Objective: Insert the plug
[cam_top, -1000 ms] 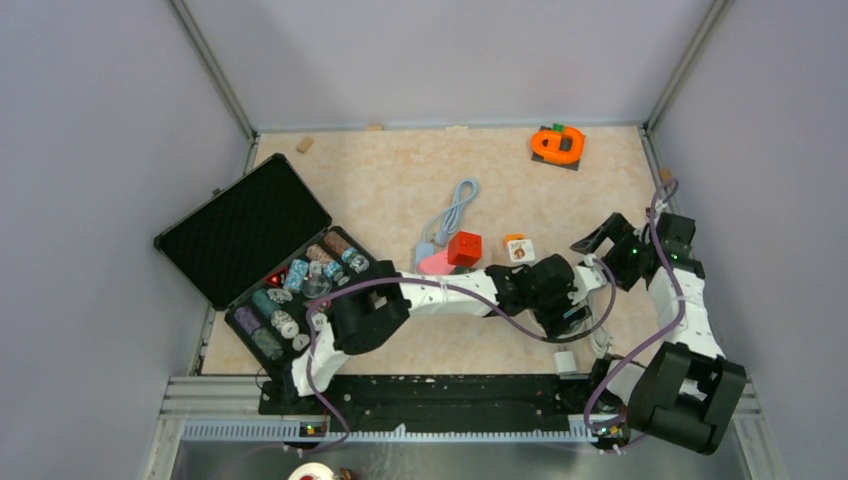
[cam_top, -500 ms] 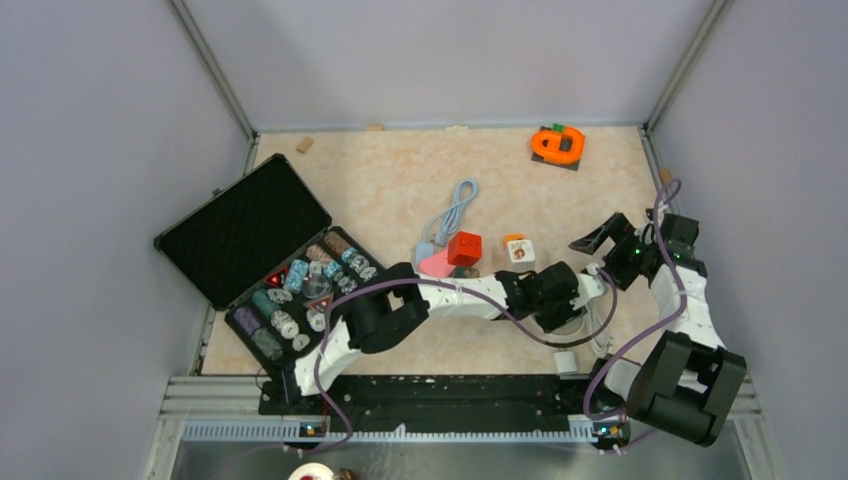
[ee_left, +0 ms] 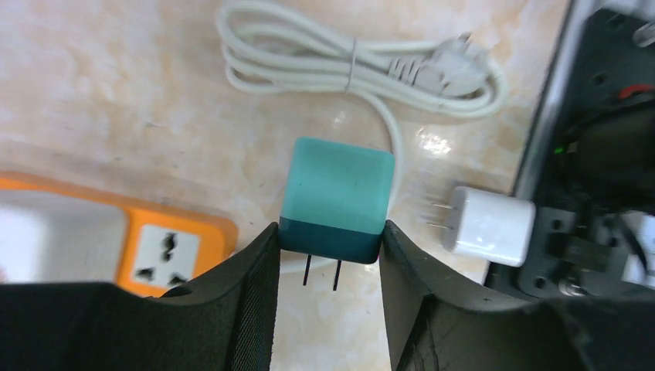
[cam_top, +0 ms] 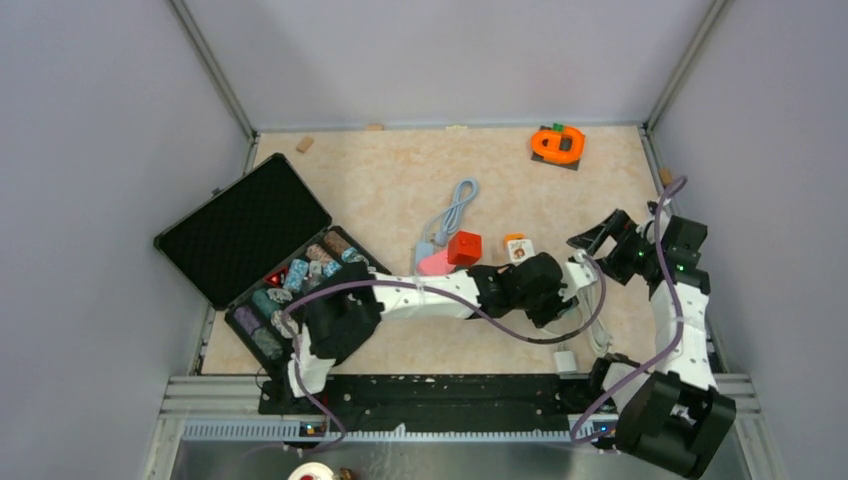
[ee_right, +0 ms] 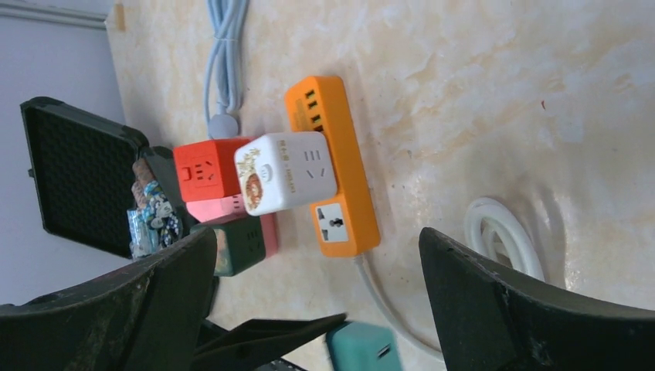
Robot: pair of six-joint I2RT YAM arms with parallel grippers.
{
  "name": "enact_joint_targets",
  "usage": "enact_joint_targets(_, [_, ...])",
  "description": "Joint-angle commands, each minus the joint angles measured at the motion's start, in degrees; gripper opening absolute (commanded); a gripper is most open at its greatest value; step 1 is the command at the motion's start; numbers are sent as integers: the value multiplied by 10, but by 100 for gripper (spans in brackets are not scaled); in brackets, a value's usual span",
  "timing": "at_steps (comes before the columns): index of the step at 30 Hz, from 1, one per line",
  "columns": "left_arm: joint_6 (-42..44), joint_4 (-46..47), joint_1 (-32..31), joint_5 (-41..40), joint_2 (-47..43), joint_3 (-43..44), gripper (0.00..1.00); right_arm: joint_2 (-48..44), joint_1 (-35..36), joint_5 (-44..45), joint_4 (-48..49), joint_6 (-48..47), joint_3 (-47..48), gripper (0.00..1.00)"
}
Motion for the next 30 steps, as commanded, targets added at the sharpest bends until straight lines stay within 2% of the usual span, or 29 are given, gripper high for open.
enact_joint_targets(1, [-16,55,5,-17,-130,-33,9,-56,-4,-3,-25,-9,64,99])
enact_joint_targets(6, [-31,61,30,-19,-223,-97,0,-67,26,-23,-20,35,104,99])
enact_joint_targets(13, [-79,52,103,-31,-365,-212,0,-26,208,41,-10,73,152,99])
enact_joint_targets(18, [-115,69,173,-33,-487,-342,0,26,310,24,7,95,187,99])
enact_joint_targets(23, [-40,57,181,-73,-594,-428,0,84,402,3,15,116,228,98])
enact_joint_targets(30, [30,50,181,-88,-672,-481,0,149,522,-15,94,168,236,92])
